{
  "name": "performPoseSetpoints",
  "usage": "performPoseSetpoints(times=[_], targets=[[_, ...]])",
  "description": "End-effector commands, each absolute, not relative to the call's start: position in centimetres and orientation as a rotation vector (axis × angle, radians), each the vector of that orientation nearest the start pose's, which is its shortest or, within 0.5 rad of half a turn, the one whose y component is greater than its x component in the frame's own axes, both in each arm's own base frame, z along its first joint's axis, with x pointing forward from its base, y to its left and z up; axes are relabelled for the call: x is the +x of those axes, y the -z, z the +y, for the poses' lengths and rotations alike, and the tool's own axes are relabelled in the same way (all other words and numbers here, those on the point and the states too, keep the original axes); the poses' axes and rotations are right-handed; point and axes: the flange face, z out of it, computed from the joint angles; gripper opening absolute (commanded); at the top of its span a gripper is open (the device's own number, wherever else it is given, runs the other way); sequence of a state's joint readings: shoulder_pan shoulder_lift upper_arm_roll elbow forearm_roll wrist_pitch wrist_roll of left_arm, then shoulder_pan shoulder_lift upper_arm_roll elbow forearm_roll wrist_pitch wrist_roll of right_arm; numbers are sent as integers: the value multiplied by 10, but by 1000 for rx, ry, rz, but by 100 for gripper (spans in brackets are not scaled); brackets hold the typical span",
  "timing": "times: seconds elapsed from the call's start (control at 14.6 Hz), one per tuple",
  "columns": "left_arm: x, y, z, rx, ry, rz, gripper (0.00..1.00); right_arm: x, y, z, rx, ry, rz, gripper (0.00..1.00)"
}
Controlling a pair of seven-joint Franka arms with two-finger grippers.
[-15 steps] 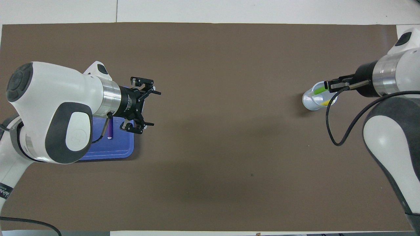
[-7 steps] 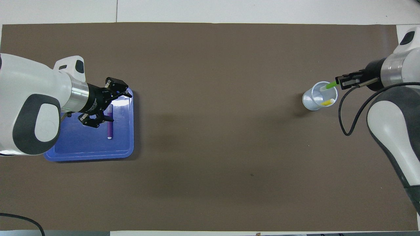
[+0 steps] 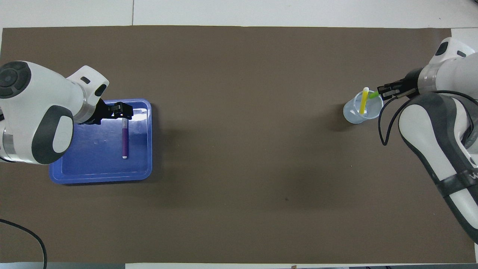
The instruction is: Transfer and insert pens with both arms
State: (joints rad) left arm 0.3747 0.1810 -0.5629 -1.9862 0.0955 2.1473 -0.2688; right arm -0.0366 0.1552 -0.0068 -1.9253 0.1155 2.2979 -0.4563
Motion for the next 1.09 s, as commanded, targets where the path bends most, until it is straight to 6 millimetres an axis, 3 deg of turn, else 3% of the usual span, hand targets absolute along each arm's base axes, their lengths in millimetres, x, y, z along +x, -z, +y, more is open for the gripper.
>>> performPoseSetpoints(times=[0.0, 0.34, 0.55, 0.61, 0.68, 0.75, 1.02], targets=[[575, -355, -93, -3128, 29, 59, 100, 601, -418, -27, -3055, 374, -566, 0], [560, -323, -87, -3121, -72, 203, 95, 588, -395, -37, -3068, 377, -541, 0], [557, -310, -81, -3126, -119, 219, 89, 587, -393, -37, -3071, 391, -531, 0], [557, -306, -81, -3129, -130, 217, 87, 589, -393, -37, -3071, 396, -524, 38], [557, -304, -82, -3131, -136, 220, 84, 591, -395, -37, -3068, 404, -508, 84], [557, -302, -81, -3133, -138, 218, 81, 593, -398, -37, -3070, 413, -484, 100], [557, -297, -82, -3139, -146, 216, 66, 605, -432, -40, -3071, 496, -456, 100]])
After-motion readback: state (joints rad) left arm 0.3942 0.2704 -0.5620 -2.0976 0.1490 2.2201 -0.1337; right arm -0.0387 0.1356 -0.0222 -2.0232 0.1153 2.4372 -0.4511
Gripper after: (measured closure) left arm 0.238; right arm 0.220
